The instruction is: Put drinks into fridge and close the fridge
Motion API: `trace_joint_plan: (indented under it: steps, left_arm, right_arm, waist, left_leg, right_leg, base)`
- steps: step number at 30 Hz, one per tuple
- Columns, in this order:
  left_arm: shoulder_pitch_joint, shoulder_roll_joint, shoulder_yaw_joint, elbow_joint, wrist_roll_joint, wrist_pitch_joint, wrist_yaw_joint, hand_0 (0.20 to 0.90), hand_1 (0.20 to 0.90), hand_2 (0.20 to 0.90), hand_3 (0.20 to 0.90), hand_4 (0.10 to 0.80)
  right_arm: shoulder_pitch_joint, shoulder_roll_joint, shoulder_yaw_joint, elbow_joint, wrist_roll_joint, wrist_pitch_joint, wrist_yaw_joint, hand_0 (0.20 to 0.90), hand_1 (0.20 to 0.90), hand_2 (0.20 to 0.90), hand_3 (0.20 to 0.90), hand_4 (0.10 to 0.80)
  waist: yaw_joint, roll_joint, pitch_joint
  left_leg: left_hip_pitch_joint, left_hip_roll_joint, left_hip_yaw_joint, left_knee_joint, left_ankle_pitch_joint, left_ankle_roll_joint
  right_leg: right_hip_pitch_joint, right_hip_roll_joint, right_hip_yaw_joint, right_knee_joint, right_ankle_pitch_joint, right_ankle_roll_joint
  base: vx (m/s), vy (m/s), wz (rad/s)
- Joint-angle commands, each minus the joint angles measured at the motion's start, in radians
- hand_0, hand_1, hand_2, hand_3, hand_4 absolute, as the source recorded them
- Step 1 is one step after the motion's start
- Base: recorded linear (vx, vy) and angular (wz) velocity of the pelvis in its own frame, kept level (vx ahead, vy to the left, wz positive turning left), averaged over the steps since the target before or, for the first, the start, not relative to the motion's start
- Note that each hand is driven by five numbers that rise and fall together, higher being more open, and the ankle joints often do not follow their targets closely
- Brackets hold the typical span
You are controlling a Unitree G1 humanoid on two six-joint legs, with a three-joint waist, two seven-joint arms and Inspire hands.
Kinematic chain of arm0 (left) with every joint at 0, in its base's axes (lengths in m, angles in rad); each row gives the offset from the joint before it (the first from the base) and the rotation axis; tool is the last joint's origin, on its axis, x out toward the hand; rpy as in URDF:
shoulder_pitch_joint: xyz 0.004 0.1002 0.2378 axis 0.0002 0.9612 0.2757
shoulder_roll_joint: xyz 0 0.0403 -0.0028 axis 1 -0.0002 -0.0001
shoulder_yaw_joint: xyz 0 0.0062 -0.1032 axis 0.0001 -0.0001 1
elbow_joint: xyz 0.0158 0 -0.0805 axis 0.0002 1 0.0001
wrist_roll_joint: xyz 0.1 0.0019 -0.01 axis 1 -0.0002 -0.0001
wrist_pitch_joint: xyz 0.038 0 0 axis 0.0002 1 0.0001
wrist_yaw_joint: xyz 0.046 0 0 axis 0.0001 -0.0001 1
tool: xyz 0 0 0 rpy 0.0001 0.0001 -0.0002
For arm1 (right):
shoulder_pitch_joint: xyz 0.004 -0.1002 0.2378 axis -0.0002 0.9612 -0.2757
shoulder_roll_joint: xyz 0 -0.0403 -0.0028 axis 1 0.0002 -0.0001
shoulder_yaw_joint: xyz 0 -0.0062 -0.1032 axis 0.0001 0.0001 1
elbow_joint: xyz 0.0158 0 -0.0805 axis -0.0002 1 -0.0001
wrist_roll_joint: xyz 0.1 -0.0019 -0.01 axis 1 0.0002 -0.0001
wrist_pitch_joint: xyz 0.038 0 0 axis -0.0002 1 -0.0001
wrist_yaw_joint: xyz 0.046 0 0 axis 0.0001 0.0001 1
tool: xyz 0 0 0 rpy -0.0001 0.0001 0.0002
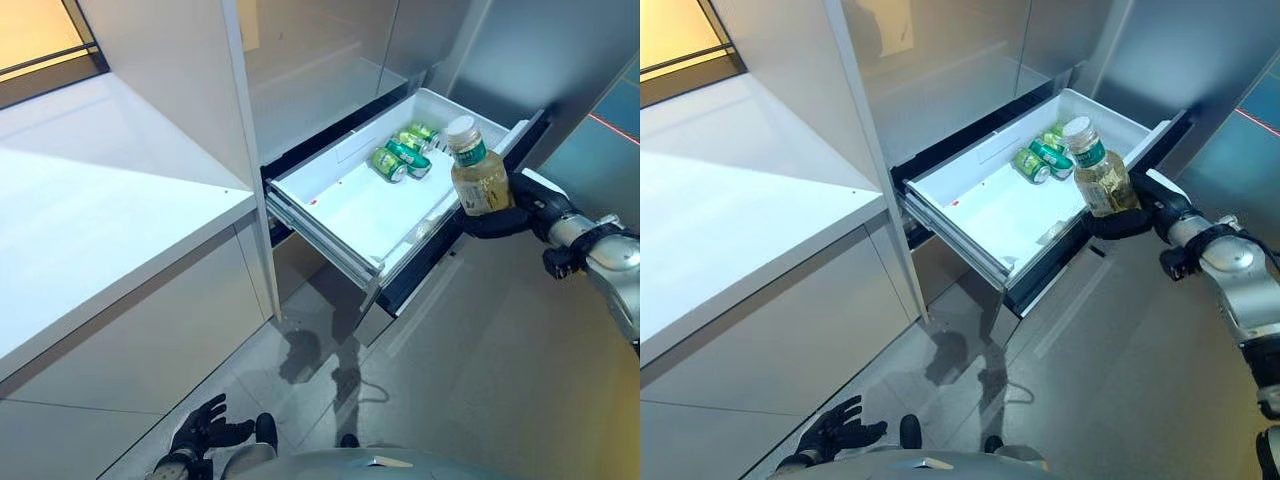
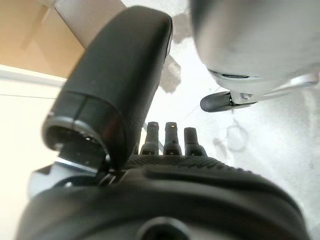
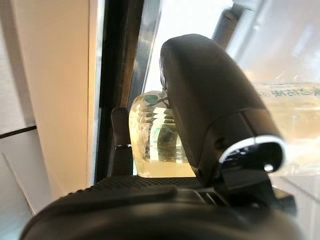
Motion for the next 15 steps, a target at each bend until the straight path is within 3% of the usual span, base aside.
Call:
trace_joint_plan:
  steps: [1,15]
  left_arm:
    - [-0.007,0.089,-0.033,0.021,0.048,-0.029,-0.014,0.9,0.9,0.9,0.9,0.8]
    - [-0.014,0.153,-0.045,-0.041,0.076,-0.036,0.02,0.9,0.9,0.9,0.9,0.8]
  right_arm:
    - [-0.363,-0.083,-0.006,0.066,0.01,-0.089,-0.037,0.3,0.3,0.3,0.2,0.1]
    - [-0.711,-0.042,0.303,0.311,-0.086,-0.016,-0.036,0.3,0.3,0.3,0.2,0.1]
  waist:
    - [0.097,-0.044,-0.069]
    - [0.178,-0.057,0.016]
  left_leg:
    - [0.037,-0.019,-0.053,0.002,-0.156,0.012]
    - [-0.047,-0.01,-0.101,0.002,-0.126,0.008]
  right_leg:
    - [-0.107,0.052,-0.042,0.004,0.088,0.048]
    - [-0.164,0.063,-0.061,0.004,0.102,0.041]
  base:
    - [0.044,-0.112,0.01]
    - [0.003,-0.068,0.1]
